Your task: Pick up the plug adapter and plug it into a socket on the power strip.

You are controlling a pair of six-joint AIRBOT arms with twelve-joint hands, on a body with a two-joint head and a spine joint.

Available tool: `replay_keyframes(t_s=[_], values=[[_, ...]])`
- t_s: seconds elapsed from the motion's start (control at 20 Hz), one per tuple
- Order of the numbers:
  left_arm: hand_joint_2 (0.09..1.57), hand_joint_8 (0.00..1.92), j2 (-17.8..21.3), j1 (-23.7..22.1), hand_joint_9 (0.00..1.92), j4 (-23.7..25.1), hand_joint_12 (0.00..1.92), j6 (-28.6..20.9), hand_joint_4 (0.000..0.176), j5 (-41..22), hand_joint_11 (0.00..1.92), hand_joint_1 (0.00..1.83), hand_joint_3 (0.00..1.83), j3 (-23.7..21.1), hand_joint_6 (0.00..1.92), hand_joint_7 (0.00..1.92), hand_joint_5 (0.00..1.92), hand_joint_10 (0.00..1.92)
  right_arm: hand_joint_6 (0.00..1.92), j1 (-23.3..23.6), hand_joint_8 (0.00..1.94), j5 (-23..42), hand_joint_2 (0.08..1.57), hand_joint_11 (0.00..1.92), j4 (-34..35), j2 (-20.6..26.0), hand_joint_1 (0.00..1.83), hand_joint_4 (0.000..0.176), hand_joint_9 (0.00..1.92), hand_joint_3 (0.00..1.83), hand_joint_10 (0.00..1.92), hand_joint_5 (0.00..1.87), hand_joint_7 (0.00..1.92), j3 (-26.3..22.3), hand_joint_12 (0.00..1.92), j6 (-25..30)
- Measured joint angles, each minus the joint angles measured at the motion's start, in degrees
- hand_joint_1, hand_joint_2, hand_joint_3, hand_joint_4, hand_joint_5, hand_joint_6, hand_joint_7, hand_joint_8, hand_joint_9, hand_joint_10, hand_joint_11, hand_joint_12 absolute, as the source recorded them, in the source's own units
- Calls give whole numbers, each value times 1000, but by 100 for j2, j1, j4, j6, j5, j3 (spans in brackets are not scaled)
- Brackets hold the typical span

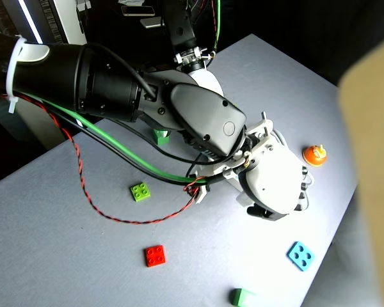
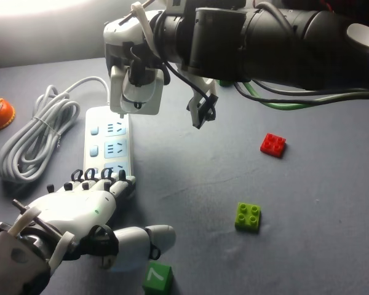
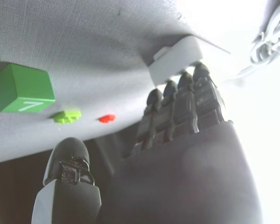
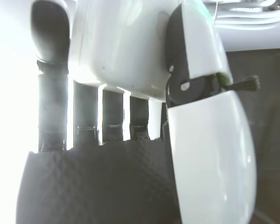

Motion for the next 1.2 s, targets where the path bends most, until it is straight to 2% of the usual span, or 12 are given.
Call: replay_keyframes(t_s=[0.2, 0.3, 0.4, 0.65, 1.0, 1.1, 1.2], values=[[1153, 2, -9, -17, 0, -11, 1, 4, 0, -2, 3, 0, 0, 0, 0, 9, 0, 0, 854, -26, 1215, -44, 1130, 960, -7, -48, 1254, 0, 956, 0, 1095, 945, 981, 0, 1332, 0], [1152, 0, -13, -17, 0, -11, 0, 4, 0, -2, 0, 0, 0, 7, 0, 0, 0, 0, 804, -68, 1220, -96, 1124, 978, -2, -72, 1260, 0, 965, 0, 1153, 972, 986, -2, 1338, 2], [1151, 0, -46, -17, 0, -7, 0, 7, 0, -31, 0, 0, 0, 11, 0, 0, 0, 0, 833, -83, 1251, -103, 1133, 992, 0, -90, 1259, 0, 947, 0, 1178, 948, 971, 0, 1344, 0], [1151, 0, -96, -17, 0, -7, 0, 26, 0, -81, 0, 0, 0, 20, 0, 0, 0, 0, 759, -85, 1212, -116, 1117, 978, -7, -94, 1258, 0, 963, 0, 1106, 1007, 980, 0, 1304, 0], [1157, 1, -151, -17, 0, 22, 0, 66, 0, -122, 0, 0, 1, 48, 0, 3, 0, 0, 851, -251, 1273, -337, 1140, 983, -42, -111, 1253, 0, 951, 0, 1127, 940, 951, 114, 1329, 20], [1163, 0, -151, -17, 0, 22, 0, 70, 0, -122, 0, 0, 3, 48, 0, 0, 0, 0, 756, -251, 1228, -369, 1119, 991, -39, -149, 1260, 0, 965, 0, 1104, 1005, 975, 181, 1300, 20], [1156, 0, -151, -17, 0, 22, 0, 70, 0, -122, 0, 0, 0, 48, 0, 0, 0, 0, 771, -251, 1224, -417, 1119, 966, -39, -227, 1255, 0, 951, 1, 1106, 1002, 972, 313, 1328, 20]])
